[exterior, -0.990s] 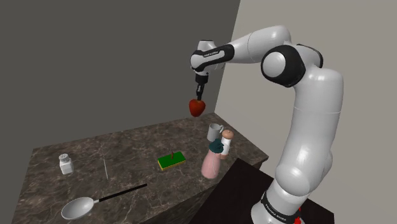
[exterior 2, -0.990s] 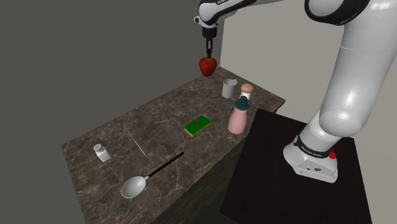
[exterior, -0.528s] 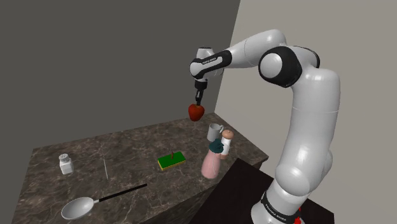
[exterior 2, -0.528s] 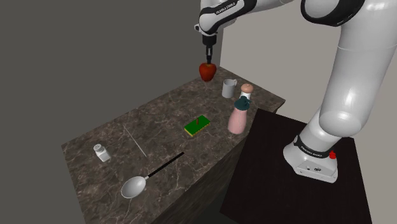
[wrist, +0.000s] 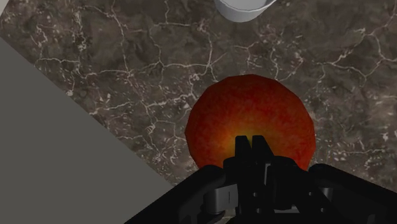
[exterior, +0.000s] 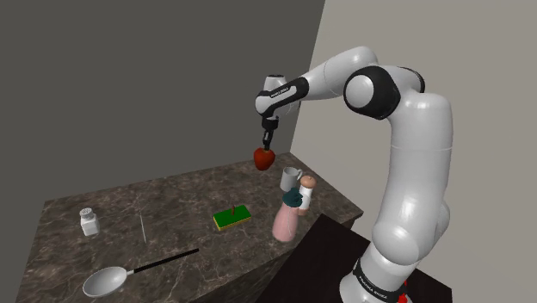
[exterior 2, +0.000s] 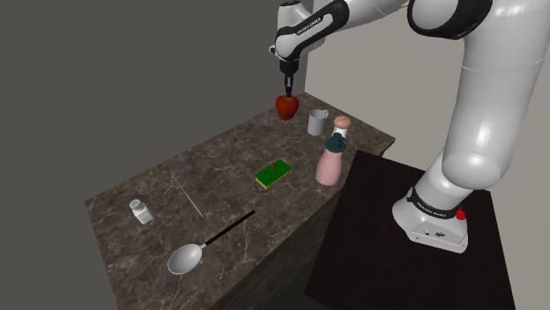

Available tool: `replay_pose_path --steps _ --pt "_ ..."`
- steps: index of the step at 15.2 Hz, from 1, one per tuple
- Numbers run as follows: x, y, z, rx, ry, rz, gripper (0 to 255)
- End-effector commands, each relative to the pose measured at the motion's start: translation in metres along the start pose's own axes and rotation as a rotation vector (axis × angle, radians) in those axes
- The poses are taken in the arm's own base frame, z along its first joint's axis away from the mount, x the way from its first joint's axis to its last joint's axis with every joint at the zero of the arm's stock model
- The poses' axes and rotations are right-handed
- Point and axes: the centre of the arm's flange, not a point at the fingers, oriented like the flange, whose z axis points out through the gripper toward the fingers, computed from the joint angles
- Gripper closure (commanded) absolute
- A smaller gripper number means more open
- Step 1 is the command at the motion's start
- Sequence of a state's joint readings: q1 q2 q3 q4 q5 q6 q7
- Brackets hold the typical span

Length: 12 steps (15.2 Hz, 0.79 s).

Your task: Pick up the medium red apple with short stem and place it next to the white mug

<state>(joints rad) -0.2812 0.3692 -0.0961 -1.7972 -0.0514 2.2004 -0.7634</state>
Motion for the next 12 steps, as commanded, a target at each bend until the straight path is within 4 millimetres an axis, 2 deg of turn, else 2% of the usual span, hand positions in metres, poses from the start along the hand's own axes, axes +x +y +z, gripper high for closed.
replay_pose_path --steps 1,11,12 --pt "-0.001 -0.002 0.01 0.0 0.0 0.0 255" --pt "0.001 -0.006 0.063 0.0 0.0 0.0 255" --pt "0.001 -0.006 0.063 0.0 0.0 0.0 255"
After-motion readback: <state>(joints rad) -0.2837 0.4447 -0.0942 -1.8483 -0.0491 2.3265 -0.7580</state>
